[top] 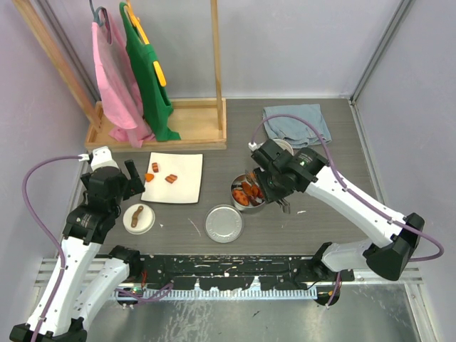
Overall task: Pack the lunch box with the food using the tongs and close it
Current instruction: Place the fake food in the packing box.
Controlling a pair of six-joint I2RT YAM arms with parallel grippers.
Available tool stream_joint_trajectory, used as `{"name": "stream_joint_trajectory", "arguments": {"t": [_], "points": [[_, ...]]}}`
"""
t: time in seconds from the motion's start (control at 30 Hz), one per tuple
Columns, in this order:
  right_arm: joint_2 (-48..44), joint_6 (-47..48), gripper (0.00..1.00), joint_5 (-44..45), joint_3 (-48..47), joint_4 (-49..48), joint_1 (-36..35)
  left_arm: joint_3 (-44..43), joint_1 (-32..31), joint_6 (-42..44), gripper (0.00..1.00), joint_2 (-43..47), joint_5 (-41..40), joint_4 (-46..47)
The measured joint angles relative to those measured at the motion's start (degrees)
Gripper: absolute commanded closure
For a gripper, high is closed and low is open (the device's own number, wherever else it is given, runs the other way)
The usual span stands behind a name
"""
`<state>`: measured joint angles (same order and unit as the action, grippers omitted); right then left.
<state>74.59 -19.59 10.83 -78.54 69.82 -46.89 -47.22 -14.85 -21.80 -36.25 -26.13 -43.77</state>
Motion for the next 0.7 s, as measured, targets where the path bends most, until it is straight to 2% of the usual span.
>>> {"name": "stream_joint_trajectory", "arguments": {"t": [0.2,0.7], "points": [[-0.35,0.09,0.59,-3.41,4.15,3.72,0.00,0.02,0.00,0.00,0.02,-0.02,0.00,0.00],[-0.07,0.55,0.52,-6.01,5.68,5.51,0.00,0.02,0.00,0.00,0.02,-0.02,0.00,-0.20]]}}
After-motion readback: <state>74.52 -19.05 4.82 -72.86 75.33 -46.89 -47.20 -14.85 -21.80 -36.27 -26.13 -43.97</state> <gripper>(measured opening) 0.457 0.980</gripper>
